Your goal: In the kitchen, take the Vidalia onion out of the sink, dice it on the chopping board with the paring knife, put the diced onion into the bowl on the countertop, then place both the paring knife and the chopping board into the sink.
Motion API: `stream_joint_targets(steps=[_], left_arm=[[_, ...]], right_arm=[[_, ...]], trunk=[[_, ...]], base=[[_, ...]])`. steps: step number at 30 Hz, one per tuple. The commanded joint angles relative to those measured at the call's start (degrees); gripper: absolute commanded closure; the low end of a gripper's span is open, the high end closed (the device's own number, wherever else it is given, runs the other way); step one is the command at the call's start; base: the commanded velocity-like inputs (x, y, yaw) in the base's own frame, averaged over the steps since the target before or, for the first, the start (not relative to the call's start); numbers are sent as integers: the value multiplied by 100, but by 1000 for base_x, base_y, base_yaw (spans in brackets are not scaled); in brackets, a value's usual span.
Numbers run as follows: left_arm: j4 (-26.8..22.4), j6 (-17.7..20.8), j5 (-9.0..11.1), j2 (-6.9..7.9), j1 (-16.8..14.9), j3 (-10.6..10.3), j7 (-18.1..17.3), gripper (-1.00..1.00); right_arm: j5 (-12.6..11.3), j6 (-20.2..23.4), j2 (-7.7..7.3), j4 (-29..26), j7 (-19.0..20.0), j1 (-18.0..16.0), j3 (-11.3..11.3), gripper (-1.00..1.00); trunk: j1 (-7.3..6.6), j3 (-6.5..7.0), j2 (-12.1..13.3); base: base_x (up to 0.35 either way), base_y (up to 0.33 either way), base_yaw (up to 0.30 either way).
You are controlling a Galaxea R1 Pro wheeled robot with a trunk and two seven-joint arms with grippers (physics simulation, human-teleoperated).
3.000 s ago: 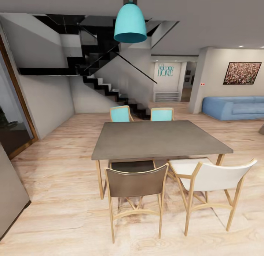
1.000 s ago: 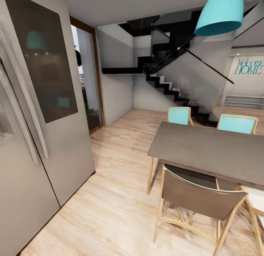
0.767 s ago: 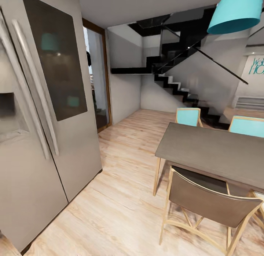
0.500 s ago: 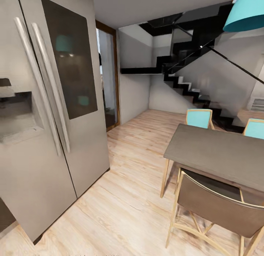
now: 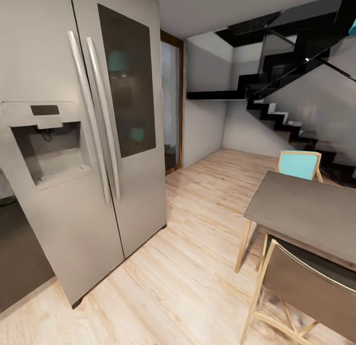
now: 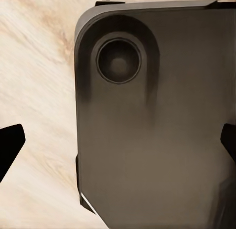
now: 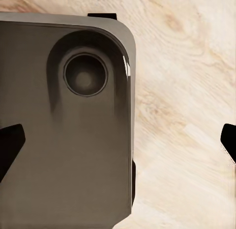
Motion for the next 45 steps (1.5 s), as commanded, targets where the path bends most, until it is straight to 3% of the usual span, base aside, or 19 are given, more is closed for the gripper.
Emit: stream_joint_targets(steps=[1,15,45], left_arm=[[-1,-13,11,-3,-1,0,0,-100],[-13,-13,11,-25,-1,1,-17,-100],[-13,-13,11,-43,-1,0,-5,-100]], right_arm=[[-5,-20,0,4,-2,-3,-2,-100],[-5,-20,0,4,-2,-3,-2,-100],[-5,-20,0,4,-2,-3,-3,-100]], trunk=[[0,-5,-2],[0,-5,-2],[-659,534,1201]], base=[[0,0,295],[0,0,295],[0,0,295]])
